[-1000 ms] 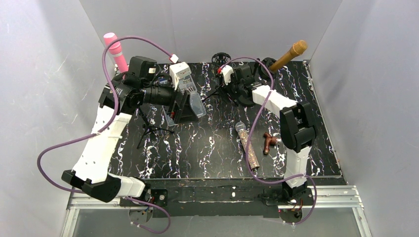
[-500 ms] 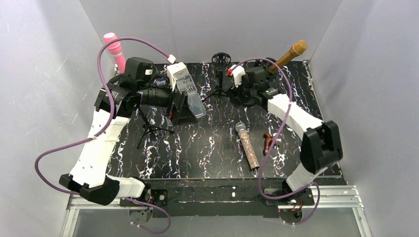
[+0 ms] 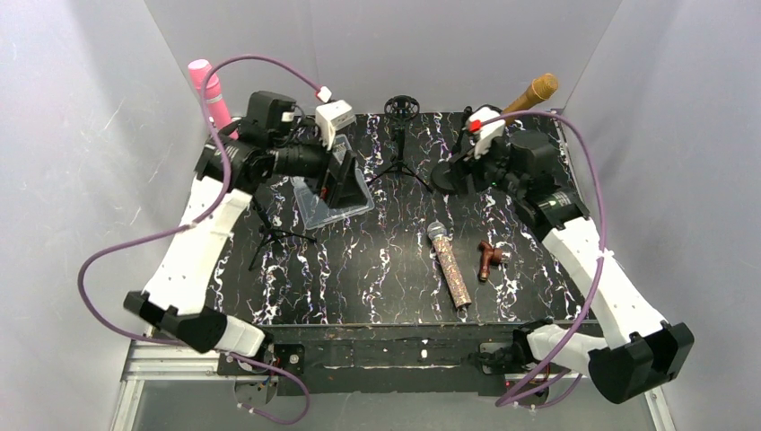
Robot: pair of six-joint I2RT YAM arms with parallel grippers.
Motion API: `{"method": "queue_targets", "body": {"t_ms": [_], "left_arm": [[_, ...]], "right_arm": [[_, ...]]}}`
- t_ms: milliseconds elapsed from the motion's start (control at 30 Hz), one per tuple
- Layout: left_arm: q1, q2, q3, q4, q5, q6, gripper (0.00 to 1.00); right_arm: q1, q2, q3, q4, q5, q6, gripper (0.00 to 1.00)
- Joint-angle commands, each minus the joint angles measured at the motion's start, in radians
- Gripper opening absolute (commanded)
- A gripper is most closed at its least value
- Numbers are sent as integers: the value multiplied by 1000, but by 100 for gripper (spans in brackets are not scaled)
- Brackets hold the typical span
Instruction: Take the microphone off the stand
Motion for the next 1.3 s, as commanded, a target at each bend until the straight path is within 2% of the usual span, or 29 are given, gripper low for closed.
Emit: {"method": "queue_targets", "body": {"t_ms": [0, 200, 400, 700, 1000, 1267], "left_arm": [[-10, 103, 53, 79, 4, 40, 98], [-20, 220, 70, 244, 49, 4, 98], [-23, 324, 109, 347, 71, -49, 98], [-23, 316, 45, 370, 104, -59, 98], [-23, 299, 16, 371, 108, -64, 98], [-23, 282, -7, 367, 108, -69, 98]], "right_arm": [[-129, -44, -39, 20, -10, 162, 84], [-253, -110, -131, 111, -56, 300, 82], [-295, -87, -152, 274, -76, 324, 82], [-320, -20, -227, 584, -32, 405, 82], [-330, -19, -249, 634, 71, 394, 81], [-340, 20, -261, 754, 146, 399, 80]]}}
